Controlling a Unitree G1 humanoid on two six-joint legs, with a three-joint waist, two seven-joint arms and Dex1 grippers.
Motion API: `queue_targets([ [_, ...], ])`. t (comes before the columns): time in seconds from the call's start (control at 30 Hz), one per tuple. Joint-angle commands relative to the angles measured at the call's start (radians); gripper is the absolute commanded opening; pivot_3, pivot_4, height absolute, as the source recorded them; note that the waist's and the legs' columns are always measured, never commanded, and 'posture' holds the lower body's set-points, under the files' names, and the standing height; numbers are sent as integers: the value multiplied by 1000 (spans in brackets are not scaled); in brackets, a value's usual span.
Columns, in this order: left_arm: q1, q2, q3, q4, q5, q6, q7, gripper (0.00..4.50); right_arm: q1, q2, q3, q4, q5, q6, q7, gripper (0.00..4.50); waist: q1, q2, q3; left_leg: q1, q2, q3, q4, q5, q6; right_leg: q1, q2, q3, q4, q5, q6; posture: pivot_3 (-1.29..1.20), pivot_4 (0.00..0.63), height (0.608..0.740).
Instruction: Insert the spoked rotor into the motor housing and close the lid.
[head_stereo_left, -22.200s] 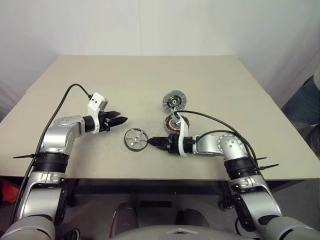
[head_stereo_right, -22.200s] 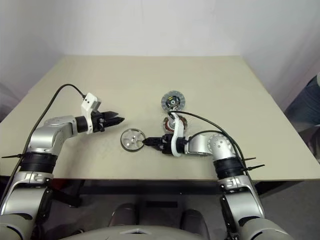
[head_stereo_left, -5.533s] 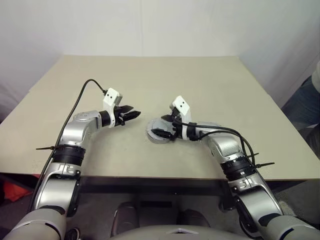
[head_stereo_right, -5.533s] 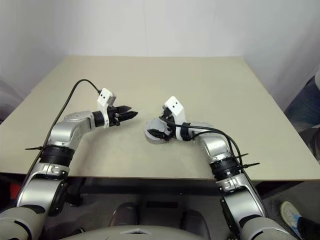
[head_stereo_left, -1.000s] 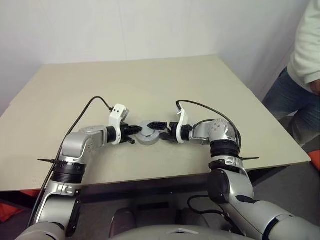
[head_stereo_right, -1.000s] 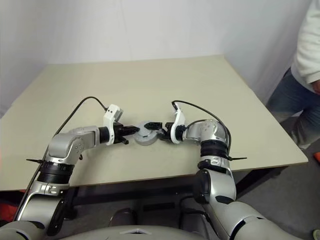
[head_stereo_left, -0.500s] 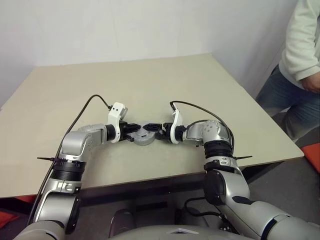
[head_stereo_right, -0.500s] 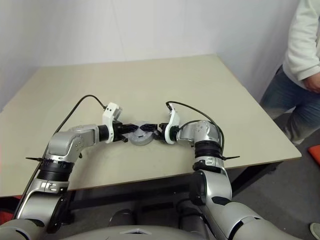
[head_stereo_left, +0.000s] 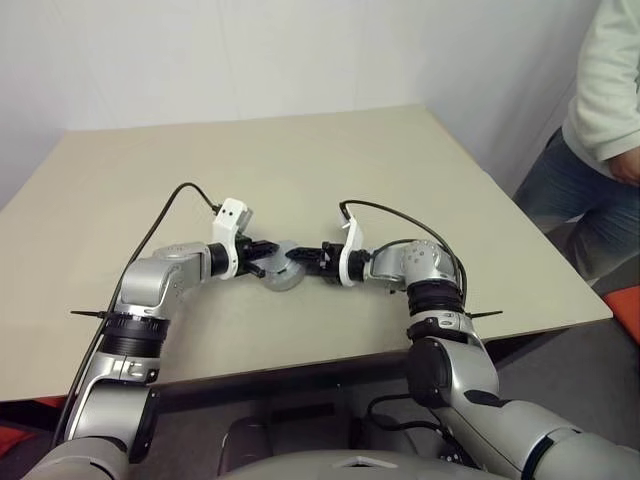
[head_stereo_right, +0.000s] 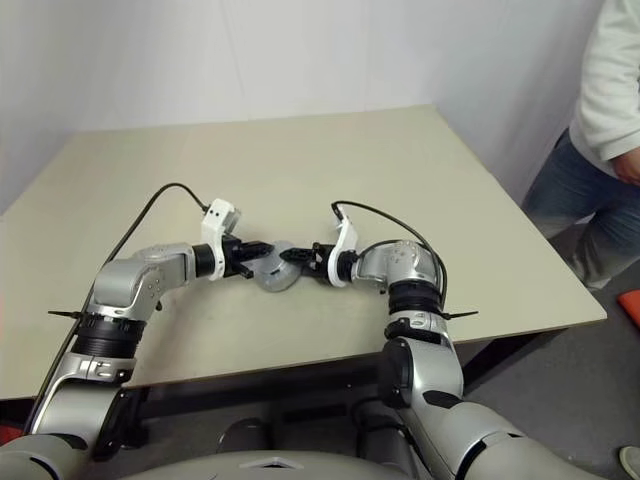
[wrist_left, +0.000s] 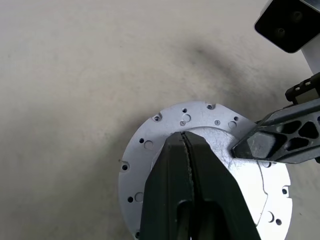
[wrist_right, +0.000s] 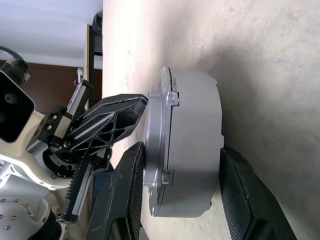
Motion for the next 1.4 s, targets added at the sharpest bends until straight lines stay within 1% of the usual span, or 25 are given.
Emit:
queue_targets([
  [0.03,17,-10,-18,47,21,-10,11,0,-70,33,-60,25,81,-26,-16,2059,1,0,0,0,0,0,0,0,0,0,0,0,0,0,0,0,0,740],
  [0.13,-3,-37,54,75,-1,-61,38,0,-107,26,-159,74,119,-65,-74,2042,2,1,2,0,0,0,0,0,0,-1,0,0,0,0,0,0,0,740],
  [0.2,-18,-60,107,94,-15,-95,63,0,-131,19,-208,107,137,-102,-111,2042,4,0,2,-1,0,0,0,0,0,-5,0,0,0,0,-1,0,0,740],
  [0.3,-67,-107,231,156,-59,-141,142,0,-170,7,-267,158,167,-165,-158,2042,12,0,6,-10,0,0,2,3,-5,-13,0,0,1,7,-10,0,0,740],
  [0.37,-91,-123,279,191,-65,-176,182,0,-191,2,-289,186,186,-194,-176,2042,17,-1,8,-13,0,0,2,3,-5,-15,0,0,1,8,-12,0,0,740],
  [0.53,-129,-141,356,247,-83,-235,243,0,-239,-8,-322,247,225,-259,-210,2042,33,-2,9,-20,0,0,2,1,-2,-17,1,-1,0,8,-13,0,0,740],
  [0.6,-144,-155,406,258,-123,-230,268,0,-263,-8,-339,270,250,-286,-220,2042,37,-2,9,-22,0,0,4,0,0,-17,0,-2,0,8,-13,0,0,740],
  [0.67,-155,-175,468,261,-192,-195,290,0,-287,-6,-349,282,275,-294,-225,2042,40,-4,10,-25,0,0,5,-1,1,-19,0,-2,0,8,-12,0,0,740],
  [0.77,-150,-179,531,260,-281,-133,290,0,-308,-1,-343,264,311,-266,-234,2042,42,-8,12,-27,0,0,7,-1,1,-21,0,-2,0,8,-12,0,0,740],
  [0.87,-131,-163,578,262,-339,-90,295,612,-323,-8,-338,251,337,-251,-247,2040,44,-8,13,-27,1,0,7,-1,1,-21,0,-2,1,8,-13,0,0,740],
  [0.97,-107,-151,621,270,-383,-69,303,1595,-333,-19,-336,247,359,-243,-260,2040,48,-8,13,-27,1,0,9,-1,1,-21,0,-2,1,8,-12,0,0,740],
  [1.07,-85,-151,658,270,-431,-55,305,2590,-332,-30,-307,241,353,-217,-259,2040,56,-8,13,-28,1,-1,13,-1,1,-21,0,-2,2,9,-12,0,0,740],
  [1.2,-96,-165,697,296,-483,-39,338,3911,-324,-38,-286,246,351,-207,-263,2040,59,-9,13,-29,2,-1,18,-1,1,-21,0,-2,4,10,-11,0,0,740],
  [1.27,-113,-182,735,327,-567,40,364,4480,-323,-36,-278,234,360,-186,-263,2040,60,-9,13,-29,3,-1,20,-1,1,-20,0,-2,4,10,-10,0,0,740],
  [1.4,-136,-216,761,371,-689,167,372,4480,-315,-25,-259,187,380,-127,-256,2040,63,-9,13,-30,2,-1,23,-1,1,-20,0,-1,4,13,-9,0,0,740],
])
